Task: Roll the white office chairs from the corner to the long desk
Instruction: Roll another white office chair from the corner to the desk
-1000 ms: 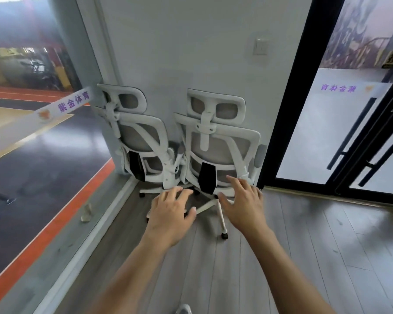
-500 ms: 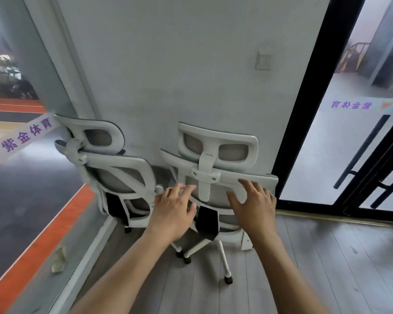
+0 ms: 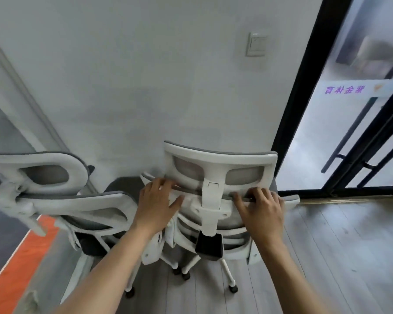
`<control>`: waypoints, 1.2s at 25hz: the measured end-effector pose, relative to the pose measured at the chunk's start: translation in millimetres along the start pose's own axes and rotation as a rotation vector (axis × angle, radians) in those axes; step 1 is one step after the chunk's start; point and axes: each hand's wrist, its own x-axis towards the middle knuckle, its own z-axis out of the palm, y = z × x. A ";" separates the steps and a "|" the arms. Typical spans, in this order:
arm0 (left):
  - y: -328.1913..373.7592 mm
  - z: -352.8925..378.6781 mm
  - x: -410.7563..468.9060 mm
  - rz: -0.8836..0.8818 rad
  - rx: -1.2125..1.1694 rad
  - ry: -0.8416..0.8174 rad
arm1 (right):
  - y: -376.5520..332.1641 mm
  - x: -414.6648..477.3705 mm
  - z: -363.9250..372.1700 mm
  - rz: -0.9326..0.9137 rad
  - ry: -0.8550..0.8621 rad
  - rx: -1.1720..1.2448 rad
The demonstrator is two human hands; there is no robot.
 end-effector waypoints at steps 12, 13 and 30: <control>-43.8 20.9 3.7 0.337 -0.082 0.167 | -16.0 -70.9 -11.2 0.084 0.264 -0.235; -42.1 21.4 1.5 0.368 -0.080 0.158 | -14.8 -80.7 -14.4 0.092 0.291 -0.262; 204.3 92.1 -76.2 0.863 -0.395 -0.216 | 94.9 -256.8 -188.7 0.596 0.642 -0.676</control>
